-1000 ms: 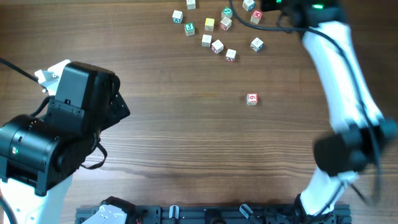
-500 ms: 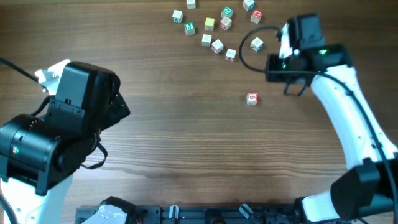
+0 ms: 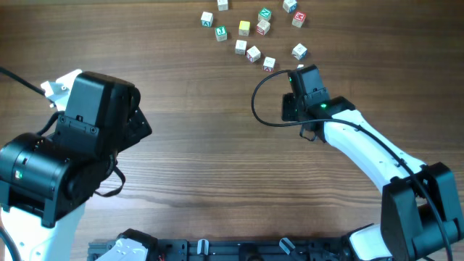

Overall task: Form a tower
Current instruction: 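Carry the Z block and lower it onto the 6 block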

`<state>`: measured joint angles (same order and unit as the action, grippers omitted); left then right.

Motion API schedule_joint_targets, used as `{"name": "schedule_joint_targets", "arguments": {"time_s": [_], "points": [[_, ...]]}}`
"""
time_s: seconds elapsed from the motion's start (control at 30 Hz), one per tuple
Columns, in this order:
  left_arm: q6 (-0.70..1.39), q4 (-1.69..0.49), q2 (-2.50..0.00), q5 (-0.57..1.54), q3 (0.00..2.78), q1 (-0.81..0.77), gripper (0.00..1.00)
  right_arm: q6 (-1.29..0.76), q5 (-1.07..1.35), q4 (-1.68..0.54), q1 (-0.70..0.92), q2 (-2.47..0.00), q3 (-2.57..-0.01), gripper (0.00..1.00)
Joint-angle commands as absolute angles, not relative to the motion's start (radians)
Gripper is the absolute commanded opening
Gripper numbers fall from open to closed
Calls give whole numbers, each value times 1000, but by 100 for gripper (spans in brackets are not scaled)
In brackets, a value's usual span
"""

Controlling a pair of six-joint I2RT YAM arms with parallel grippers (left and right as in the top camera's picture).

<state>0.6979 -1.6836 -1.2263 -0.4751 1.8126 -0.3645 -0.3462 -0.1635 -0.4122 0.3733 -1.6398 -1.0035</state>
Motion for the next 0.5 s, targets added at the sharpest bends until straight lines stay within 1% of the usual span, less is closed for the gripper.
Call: {"name": "schedule_joint_targets", "arguments": {"time_s": [0.0,0.1,0.37,0.47], "points": [[715,-1684,-1224,-495,1812,-361,100,-371,-202,-363,373,-1647,-946,11],[715,-1684,-1224,-495,1812,-361,100,-369,-202,-310,373,-1648,-907,14],[715,-1684,-1224,-495,1812,-361,100,-366,-202,-286,373,-1677,-875,16],[715,-1684,-1224,-495,1812,-361,100,-366,-202,-278,373,-1694,-875,30]]}}
